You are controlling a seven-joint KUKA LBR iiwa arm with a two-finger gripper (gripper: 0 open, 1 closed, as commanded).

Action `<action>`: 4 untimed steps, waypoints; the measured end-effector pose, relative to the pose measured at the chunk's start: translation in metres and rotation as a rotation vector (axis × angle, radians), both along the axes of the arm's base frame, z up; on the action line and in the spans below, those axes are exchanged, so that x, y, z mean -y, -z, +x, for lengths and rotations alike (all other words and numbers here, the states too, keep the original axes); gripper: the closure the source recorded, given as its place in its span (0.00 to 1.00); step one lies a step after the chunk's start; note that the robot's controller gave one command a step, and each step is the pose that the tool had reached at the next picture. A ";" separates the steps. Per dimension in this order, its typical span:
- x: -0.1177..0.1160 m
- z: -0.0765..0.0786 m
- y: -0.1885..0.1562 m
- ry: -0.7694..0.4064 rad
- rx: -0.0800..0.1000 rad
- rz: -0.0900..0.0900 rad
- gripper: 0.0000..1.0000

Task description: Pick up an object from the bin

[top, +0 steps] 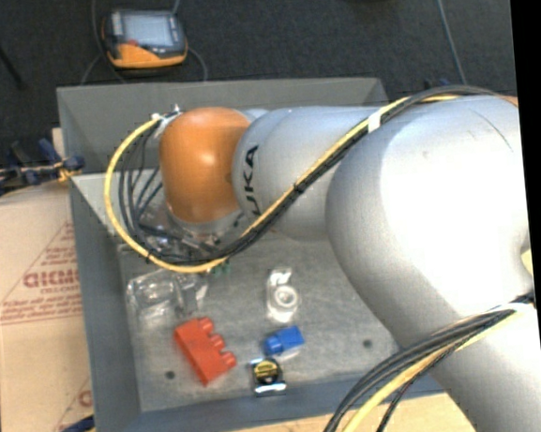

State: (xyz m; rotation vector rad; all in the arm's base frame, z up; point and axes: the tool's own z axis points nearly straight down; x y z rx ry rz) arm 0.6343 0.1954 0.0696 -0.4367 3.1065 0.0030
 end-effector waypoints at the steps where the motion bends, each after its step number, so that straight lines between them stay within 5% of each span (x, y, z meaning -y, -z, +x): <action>1: 0.000 0.001 -0.001 0.002 0.001 0.000 1.00; 4: 0.001 0.004 -0.115 0.013 0.001 -0.001 1.00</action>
Offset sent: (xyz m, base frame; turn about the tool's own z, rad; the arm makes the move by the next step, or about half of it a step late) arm 0.0000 0.0000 0.0000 0.0000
